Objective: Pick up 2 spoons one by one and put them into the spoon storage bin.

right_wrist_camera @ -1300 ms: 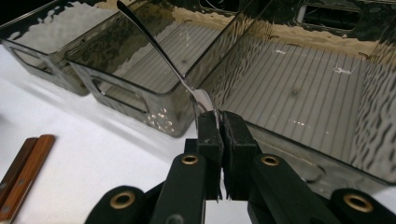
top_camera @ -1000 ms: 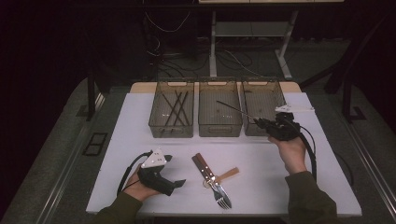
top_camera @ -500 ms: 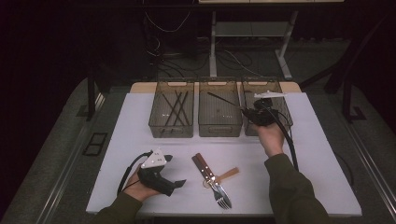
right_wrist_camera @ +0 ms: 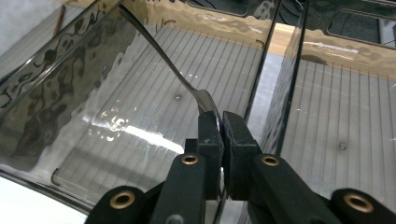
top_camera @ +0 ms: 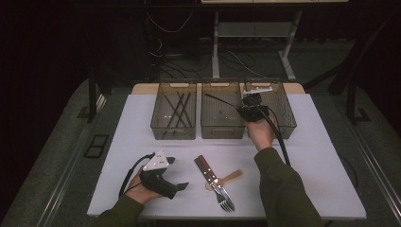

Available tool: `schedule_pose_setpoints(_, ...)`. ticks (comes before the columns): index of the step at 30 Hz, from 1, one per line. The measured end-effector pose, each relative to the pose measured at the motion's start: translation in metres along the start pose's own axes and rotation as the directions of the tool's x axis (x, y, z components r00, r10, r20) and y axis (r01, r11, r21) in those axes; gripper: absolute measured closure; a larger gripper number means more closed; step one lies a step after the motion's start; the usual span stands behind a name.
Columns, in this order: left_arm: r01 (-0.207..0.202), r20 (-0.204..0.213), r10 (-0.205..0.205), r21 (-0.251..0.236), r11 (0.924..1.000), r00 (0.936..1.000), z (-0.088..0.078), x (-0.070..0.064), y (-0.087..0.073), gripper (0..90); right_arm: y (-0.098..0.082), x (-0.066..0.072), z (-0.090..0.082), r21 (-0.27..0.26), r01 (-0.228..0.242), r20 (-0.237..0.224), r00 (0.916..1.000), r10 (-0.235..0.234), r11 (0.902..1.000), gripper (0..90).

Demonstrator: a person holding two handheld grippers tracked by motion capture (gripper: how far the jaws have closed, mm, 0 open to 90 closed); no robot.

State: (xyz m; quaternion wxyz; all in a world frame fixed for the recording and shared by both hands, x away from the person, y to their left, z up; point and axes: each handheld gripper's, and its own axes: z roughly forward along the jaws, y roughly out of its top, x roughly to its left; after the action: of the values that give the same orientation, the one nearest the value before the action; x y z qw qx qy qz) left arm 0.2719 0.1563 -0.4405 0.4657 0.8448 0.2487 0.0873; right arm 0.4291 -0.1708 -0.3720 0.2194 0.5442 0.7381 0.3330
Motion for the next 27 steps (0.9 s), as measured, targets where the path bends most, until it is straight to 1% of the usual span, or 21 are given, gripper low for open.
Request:
schedule_pose_setpoints(3,-0.006,0.0,0.006,0.007,1.0,1.0,0.0,0.0,0.0,0.0,-0.001,0.004,0.003,0.007,0.014,-0.009,0.9999,-0.014,0.9999,85.3)
schedule_pose_setpoints(4,-0.006,0.0,0.006,0.006,1.0,1.0,0.0,0.0,0.0,0.0,-0.001,0.005,0.003,0.005,0.021,-0.013,0.9997,-0.021,0.9998,80.5)
schedule_pose_setpoints(7,-0.005,0.0,0.005,0.006,1.0,1.0,0.0,0.0,0.0,0.0,-0.001,0.004,0.0,-0.003,0.038,-0.03,0.9988,-0.038,0.9993,71.2)
schedule_pose_setpoints(9,-0.001,0.002,0.001,0.006,1.0,1.0,0.0,0.0,0.0,0.0,-0.001,0.003,-0.002,-0.012,0.045,-0.038,0.9982,-0.045,0.9989,68.0)
schedule_pose_setpoints(10,0.0,0.003,0.0,0.003,1.0,1.0,0.0,0.0,0.0,0.0,-0.001,0.001,-0.004,-0.017,0.05,-0.049,0.9975,-0.051,0.9986,65.6)
schedule_pose_setpoints(11,-0.001,0.003,0.001,0.002,1.0,1.0,0.0,0.0,0.0,0.0,-0.002,0.0,-0.006,-0.025,0.051,-0.07,0.9962,-0.052,0.9984,62.4)
schedule_pose_setpoints(14,0.002,0.0,-0.002,0.003,1.0,1.0,0.0,0.0,0.0,0.0,-0.004,-0.004,-0.012,-0.044,0.066,-0.115,0.9909,-0.07,0.9969,57.4)
schedule_pose_setpoints(16,0.001,0.0,-0.001,0.005,1.0,1.0,0.0,0.0,0.0,0.0,-0.006,-0.007,-0.018,-0.047,0.074,-0.16,0.9839,-0.08,0.9962,55.1)
schedule_pose_setpoints(18,-0.003,0.0,0.003,0.006,1.0,1.0,0.0,0.0,0.0,0.0,-0.008,-0.01,-0.025,-0.05,0.088,-0.19,0.977,-0.096,0.9948,53.2)
schedule_pose_setpoints(19,0.003,-0.001,-0.003,0.006,1.0,1.0,0.0,0.0,0.0,0.0,-0.008,-0.011,-0.028,-0.052,0.093,-0.204,0.9736,-0.102,0.9943,52.0)
schedule_pose_setpoints(21,0.001,-0.001,-0.001,0.01,1.0,1.0,0.0,0.0,0.0,0.0,-0.011,-0.014,-0.036,-0.067,0.111,-0.236,0.9638,-0.124,0.9916,51.4)
schedule_pose_setpoints(22,0.002,-0.001,-0.002,0.01,0.9999,1.0,0.0,0.0,0.0,0.0,-0.012,-0.014,-0.04,-0.069,0.114,-0.251,0.9595,-0.128,0.9911,50.7)
schedule_pose_setpoints(24,0.006,-0.002,-0.006,0.011,0.9999,1.0,0.0,0.0,0.0,0.0,-0.016,-0.016,-0.047,-0.085,0.132,-0.28,0.9482,-0.151,0.9876,49.6)
schedule_pose_setpoints(25,0.005,-0.002,-0.005,0.012,0.9999,1.0,0.0,0.0,0.0,0.0,-0.019,-0.016,-0.05,-0.084,0.138,-0.297,0.942,-0.157,0.9868,49.2)
schedule_pose_setpoints(27,0.008,-0.003,-0.008,0.012,0.9999,1.0,0.0,0.0,-0.001,0.0,-0.024,-0.016,-0.056,-0.092,0.168,-0.321,0.9281,-0.189,0.9815,48.3)
